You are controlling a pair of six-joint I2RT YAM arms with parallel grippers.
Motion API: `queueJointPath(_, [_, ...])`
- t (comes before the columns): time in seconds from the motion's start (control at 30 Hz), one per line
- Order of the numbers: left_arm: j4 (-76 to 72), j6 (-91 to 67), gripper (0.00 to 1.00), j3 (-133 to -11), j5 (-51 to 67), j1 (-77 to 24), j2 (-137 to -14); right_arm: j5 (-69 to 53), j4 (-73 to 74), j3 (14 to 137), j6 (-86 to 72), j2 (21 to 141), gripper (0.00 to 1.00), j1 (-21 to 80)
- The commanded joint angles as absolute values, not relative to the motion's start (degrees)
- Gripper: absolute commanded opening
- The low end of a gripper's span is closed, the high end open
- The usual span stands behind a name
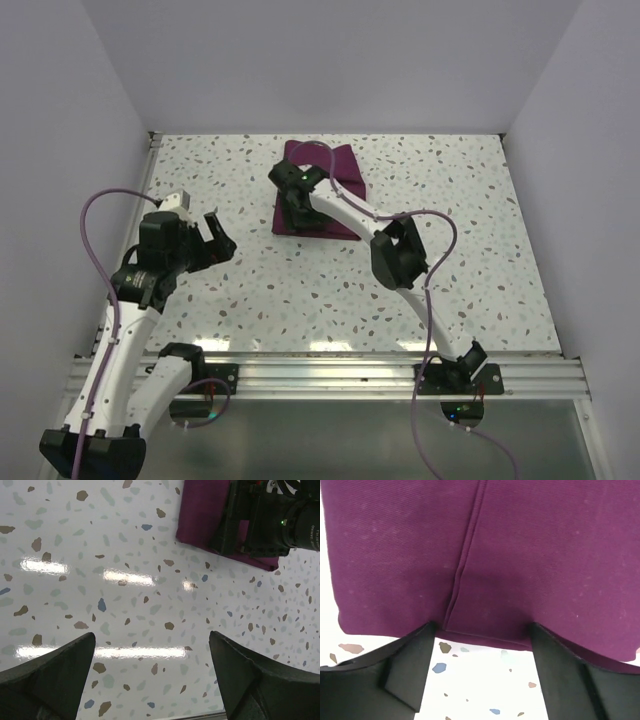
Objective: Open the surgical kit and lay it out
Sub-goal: Open the surgical kit at the center of the board.
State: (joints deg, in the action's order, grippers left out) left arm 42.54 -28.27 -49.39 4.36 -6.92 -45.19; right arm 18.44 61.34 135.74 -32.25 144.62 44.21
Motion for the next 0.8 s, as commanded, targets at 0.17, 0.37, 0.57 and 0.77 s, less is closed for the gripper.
queueJointPath(0.17, [46.2,-26.8,1.00,-51.0,0.8,-7.2,-43.2,20.6,60.0,136.0,-34.4,145.4,0.39,44.2])
queueJointPath(0.37, [46.8,-26.5,1.00,-50.6,0.4,-7.2,-42.6,20.7,57.9,133.3,-34.7,140.7,0.02,44.0])
queueJointPath(0.57, [45.1,-26.6,1.00,-50.4,2.5,-7.2,-43.6,21.9,58.4,134.7,-34.0,136.6,0.00,43.6])
queueJointPath(0.77, [41.5,-24.9,1.00,-52.2,3.5,-7.2,-46.3,24.2,56.7,129.9,-33.9,126.1,0.00,39.3])
